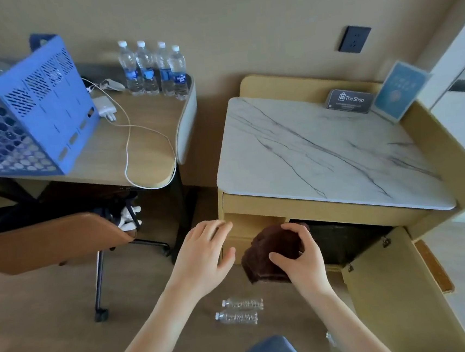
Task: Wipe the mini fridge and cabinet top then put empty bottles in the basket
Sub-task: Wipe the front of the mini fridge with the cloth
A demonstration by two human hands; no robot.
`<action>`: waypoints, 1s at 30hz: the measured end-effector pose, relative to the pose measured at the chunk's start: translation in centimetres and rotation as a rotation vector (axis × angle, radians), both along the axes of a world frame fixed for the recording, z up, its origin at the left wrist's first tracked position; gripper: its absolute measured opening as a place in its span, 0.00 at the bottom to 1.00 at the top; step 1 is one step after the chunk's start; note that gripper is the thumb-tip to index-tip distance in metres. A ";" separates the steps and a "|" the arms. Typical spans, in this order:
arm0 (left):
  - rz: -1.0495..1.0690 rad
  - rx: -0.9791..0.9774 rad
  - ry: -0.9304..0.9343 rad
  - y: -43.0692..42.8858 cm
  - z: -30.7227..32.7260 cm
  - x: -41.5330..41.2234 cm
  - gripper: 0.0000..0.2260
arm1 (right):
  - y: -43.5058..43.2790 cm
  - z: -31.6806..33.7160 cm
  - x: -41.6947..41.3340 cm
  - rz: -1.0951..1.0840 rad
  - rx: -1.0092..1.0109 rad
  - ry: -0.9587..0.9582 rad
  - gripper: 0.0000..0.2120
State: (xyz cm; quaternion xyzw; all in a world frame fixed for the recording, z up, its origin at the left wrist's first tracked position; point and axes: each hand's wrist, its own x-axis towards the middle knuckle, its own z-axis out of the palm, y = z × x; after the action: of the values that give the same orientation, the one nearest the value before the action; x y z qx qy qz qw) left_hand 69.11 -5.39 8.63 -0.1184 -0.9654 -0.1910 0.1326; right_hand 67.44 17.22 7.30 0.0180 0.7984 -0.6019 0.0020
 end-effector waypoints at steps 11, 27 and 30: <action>-0.174 -0.129 0.009 6.5 -2.0 8.4 0.22 | 6.7 -0.1 11.2 -0.129 0.015 -0.009 0.29; -0.247 -0.124 -0.132 21.2 -4.3 23.5 0.20 | 21.2 -2.5 27.2 -0.255 0.035 -0.175 0.27; -0.250 -0.121 -0.104 21.9 -3.8 23.0 0.19 | 22.0 -2.3 26.8 -0.270 0.005 -0.187 0.27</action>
State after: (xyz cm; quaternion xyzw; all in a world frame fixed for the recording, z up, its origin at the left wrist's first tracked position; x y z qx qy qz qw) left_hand 92.10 16.48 4.88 -0.2356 -0.9584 -0.1533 0.0503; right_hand 94.20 39.18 4.98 0.1811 0.7865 -0.5904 -0.0044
